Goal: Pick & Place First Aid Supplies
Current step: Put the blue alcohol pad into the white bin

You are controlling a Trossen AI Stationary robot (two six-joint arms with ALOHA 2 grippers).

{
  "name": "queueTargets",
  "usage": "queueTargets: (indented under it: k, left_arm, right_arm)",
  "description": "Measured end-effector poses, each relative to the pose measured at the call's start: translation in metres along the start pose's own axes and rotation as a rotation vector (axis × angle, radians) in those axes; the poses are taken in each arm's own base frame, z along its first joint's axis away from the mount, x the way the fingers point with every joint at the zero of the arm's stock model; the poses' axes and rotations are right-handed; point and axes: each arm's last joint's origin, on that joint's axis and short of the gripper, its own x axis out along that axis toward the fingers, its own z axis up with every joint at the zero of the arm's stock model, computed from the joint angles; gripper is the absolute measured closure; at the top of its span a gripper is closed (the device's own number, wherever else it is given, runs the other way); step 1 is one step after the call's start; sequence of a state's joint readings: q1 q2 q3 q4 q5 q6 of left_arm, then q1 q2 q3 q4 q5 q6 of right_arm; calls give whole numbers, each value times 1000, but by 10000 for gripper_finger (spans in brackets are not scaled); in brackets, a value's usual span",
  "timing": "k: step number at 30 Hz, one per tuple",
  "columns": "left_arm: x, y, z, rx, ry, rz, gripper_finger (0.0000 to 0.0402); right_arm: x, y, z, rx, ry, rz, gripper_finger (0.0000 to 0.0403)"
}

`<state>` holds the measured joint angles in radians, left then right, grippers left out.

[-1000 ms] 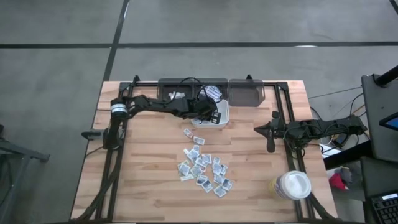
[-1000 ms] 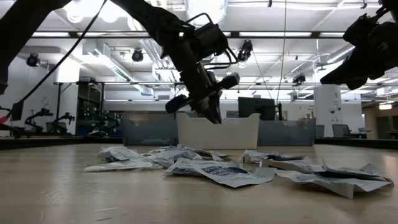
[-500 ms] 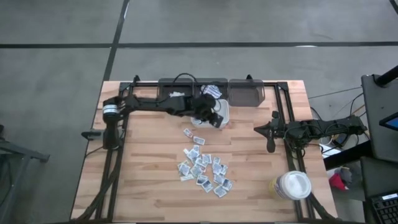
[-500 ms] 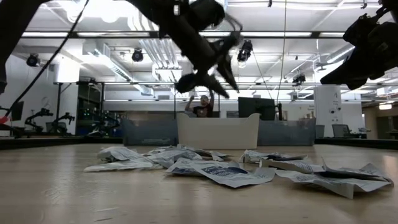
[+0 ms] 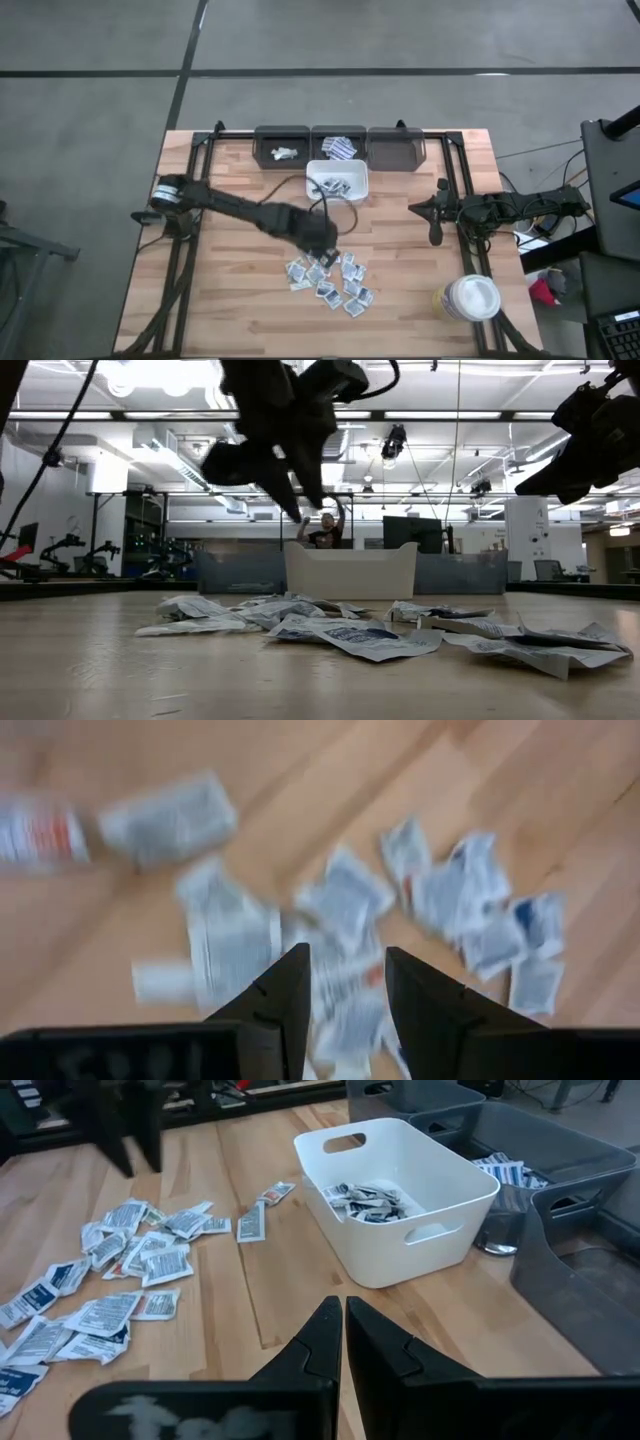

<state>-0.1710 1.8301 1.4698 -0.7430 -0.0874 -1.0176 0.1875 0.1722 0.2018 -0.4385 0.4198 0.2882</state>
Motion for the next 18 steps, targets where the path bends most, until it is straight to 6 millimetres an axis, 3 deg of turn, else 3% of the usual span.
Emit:
queueTargets:
  k: [8,18]
  left_arm:
    - [12,-2,-48,-287,74,73,278]
    - [27,15,-67,-374,143,152,278]
  right_arm:
    - [0,0,0,0,-1,0,385]
    - [0,0,0,0,0,0,385]
